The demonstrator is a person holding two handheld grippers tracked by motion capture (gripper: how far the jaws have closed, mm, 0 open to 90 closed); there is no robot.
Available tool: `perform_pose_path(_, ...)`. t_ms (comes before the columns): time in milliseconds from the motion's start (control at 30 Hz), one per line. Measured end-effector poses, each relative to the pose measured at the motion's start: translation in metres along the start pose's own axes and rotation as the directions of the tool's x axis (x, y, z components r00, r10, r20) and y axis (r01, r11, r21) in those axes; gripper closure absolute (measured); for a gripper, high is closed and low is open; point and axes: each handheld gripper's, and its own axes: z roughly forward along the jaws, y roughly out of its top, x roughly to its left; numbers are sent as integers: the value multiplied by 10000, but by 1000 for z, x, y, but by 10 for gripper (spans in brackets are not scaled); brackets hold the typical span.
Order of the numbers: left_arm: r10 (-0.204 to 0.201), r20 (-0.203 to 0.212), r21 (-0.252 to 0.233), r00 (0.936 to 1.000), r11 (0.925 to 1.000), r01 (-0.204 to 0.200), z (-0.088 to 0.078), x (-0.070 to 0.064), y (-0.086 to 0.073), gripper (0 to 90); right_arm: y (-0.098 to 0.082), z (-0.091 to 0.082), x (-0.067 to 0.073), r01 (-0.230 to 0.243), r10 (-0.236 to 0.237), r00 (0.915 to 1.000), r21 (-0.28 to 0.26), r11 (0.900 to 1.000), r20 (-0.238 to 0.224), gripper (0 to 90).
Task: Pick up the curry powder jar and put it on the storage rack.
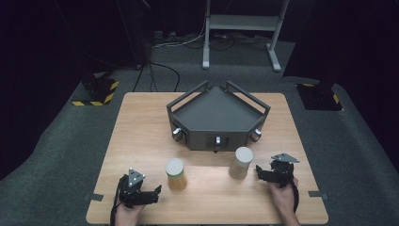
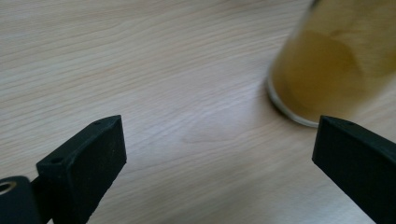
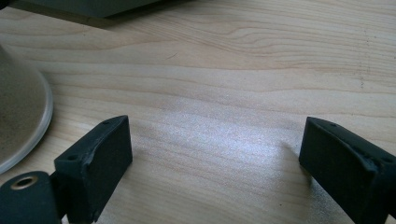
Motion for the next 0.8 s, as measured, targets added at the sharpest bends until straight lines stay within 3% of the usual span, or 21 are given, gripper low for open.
perform_pose_path(100,109,384,-111,9992,9999,-105,1,-6,-1,30,0,0,0,2,-2,10000,1,10000,0,90)
perform_pose_path(500,310,976,-124,9947,9995,-299,15,-17,0,31,0,0,0,1,-1,10000,1,10000,0,90)
perform_pose_path(800,420,1274,-501,9910,9981,-358,26,-25,7,35,0,0,0,0,0,10000,2,10000,-1,90)
